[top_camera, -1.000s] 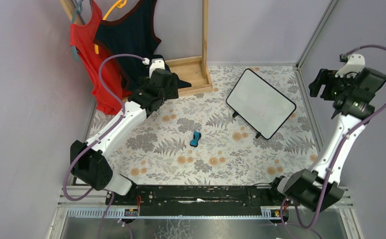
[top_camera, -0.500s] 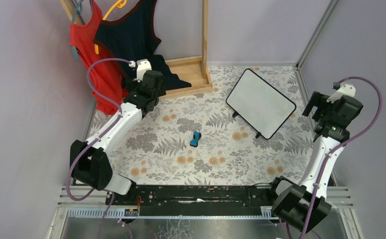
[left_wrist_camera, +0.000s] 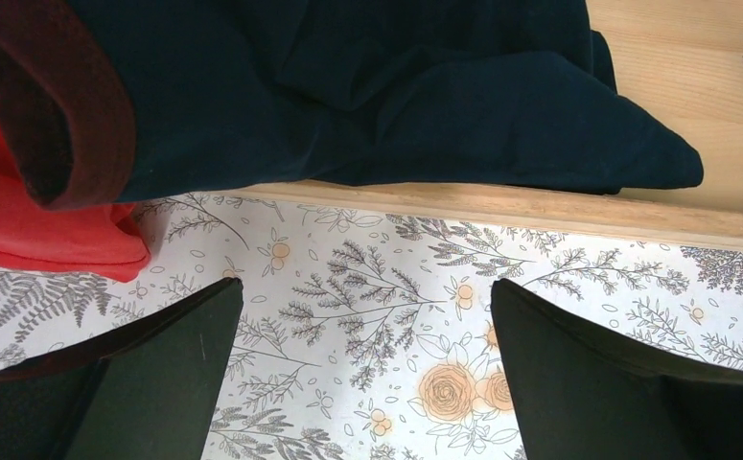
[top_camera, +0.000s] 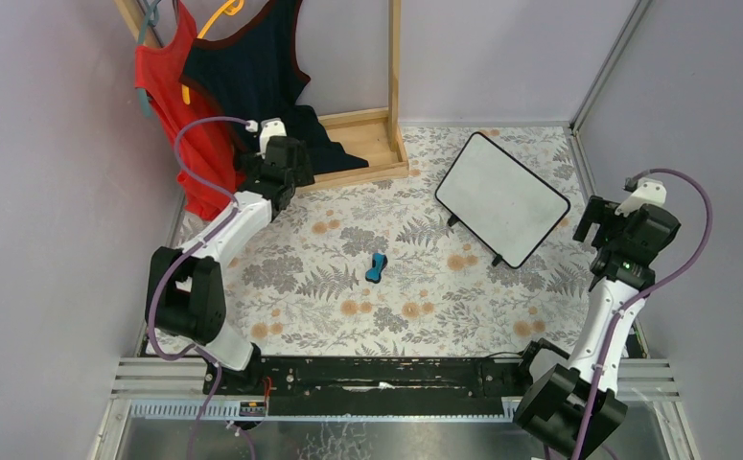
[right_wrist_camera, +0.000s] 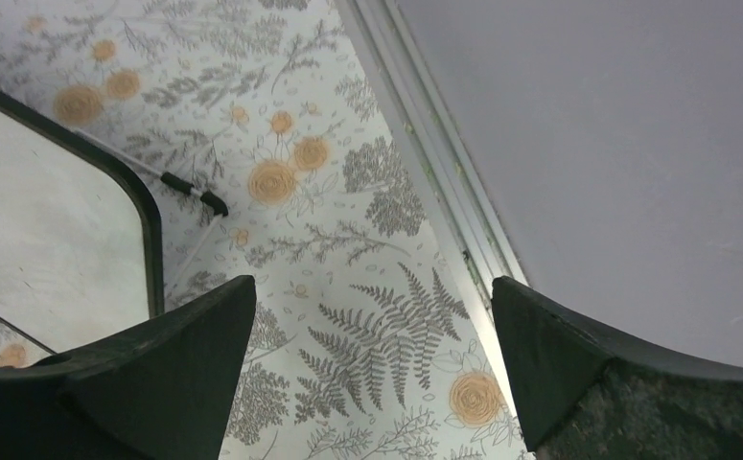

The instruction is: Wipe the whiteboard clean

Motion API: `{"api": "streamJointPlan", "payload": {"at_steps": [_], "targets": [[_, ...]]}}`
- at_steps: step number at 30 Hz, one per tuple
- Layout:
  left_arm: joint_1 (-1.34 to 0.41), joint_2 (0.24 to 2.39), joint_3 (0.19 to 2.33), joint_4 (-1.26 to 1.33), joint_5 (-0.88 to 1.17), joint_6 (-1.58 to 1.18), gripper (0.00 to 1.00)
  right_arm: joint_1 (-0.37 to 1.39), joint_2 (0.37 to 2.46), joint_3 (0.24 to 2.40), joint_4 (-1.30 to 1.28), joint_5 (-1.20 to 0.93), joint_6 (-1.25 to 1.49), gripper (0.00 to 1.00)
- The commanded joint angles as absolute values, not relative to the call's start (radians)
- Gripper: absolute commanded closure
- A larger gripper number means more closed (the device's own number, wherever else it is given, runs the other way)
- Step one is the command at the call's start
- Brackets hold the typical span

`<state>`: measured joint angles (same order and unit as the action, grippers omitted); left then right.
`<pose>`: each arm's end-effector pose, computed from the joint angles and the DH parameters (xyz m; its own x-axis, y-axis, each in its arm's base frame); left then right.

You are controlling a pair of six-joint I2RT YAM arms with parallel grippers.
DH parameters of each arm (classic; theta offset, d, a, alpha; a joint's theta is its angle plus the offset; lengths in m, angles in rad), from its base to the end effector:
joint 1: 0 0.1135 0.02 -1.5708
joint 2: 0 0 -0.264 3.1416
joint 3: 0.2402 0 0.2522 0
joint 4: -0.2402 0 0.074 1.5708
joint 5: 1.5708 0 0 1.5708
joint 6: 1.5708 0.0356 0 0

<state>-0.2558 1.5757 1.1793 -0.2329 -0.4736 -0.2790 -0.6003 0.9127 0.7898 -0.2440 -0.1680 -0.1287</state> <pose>0.3484 -0.0743 0.2761 -0.5112 -0.1196 -0.8511 -0.2833 0.9584 0.0354 0.1773 -0.1142 0.3127 -0.3485 0.0852 -0.9334 0.3866 0.9203 -0.0603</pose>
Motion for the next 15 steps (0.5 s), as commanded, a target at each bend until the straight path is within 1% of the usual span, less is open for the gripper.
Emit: {"api": "streamJointPlan", "payload": {"at_steps": [1, 8, 15], "targets": [[-0.231, 1.575, 1.134, -0.095, -0.423, -0.267, 0.00, -0.598, 0.879, 0.724, -0.164, -0.189, -0.164, 0.01], [-0.209, 1.578, 1.060, -0.001, -0.419, -0.240, 0.00, -0.598, 0.864, 0.654, -0.133, -0.189, -0.190, 0.01], [-0.193, 1.546, 0.894, 0.186, -0.341, -0.173, 0.00, -0.597, 0.857, 0.605, -0.114, -0.199, -0.192, 0.01]]}}
